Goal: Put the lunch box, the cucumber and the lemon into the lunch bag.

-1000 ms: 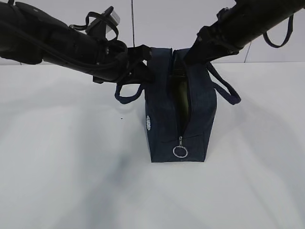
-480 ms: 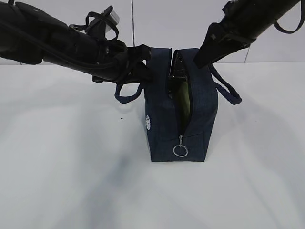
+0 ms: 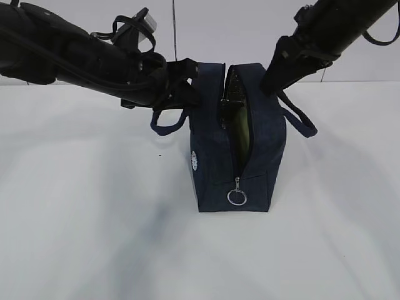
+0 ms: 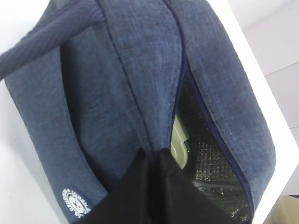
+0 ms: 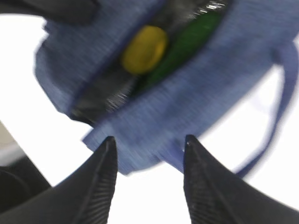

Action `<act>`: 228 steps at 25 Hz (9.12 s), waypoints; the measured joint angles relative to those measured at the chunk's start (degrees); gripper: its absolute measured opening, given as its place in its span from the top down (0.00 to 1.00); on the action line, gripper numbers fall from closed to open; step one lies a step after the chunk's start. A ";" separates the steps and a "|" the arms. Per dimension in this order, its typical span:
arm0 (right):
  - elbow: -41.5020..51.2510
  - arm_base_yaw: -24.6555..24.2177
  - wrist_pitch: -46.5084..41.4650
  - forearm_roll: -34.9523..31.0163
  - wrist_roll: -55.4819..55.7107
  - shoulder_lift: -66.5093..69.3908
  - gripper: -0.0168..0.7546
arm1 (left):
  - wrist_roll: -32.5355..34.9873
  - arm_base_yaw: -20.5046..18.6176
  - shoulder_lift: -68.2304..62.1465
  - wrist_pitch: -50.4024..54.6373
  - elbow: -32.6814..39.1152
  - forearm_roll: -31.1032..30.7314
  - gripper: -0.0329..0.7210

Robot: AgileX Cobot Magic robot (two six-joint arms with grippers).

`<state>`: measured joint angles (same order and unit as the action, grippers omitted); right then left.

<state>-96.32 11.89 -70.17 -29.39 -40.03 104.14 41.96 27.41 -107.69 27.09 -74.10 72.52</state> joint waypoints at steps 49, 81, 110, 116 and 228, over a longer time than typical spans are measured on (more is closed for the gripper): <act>68.33 0.00 31.78 -52.68 -62.10 -37.53 0.52 | 0.32 0.00 0.00 -0.03 0.00 0.00 0.96; 62.11 0.00 28.61 -74.14 -113.85 -4.12 0.52 | 0.50 0.00 0.00 -0.03 0.00 0.00 0.96; 54.49 0.00 26.48 -74.35 -109.09 4.62 0.52 | 0.63 0.00 0.00 -0.03 0.00 0.00 0.96; 53.39 0.00 25.37 -74.35 -108.75 5.22 0.52 | 0.63 0.00 0.00 -0.03 0.00 0.00 0.96; 45.21 0.00 21.06 -73.71 -102.37 12.05 0.72 | 0.63 0.00 0.00 0.42 0.00 0.13 0.96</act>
<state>-51.11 11.89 -49.11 -103.10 -142.40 116.19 42.59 27.41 -107.69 27.51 -74.10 72.65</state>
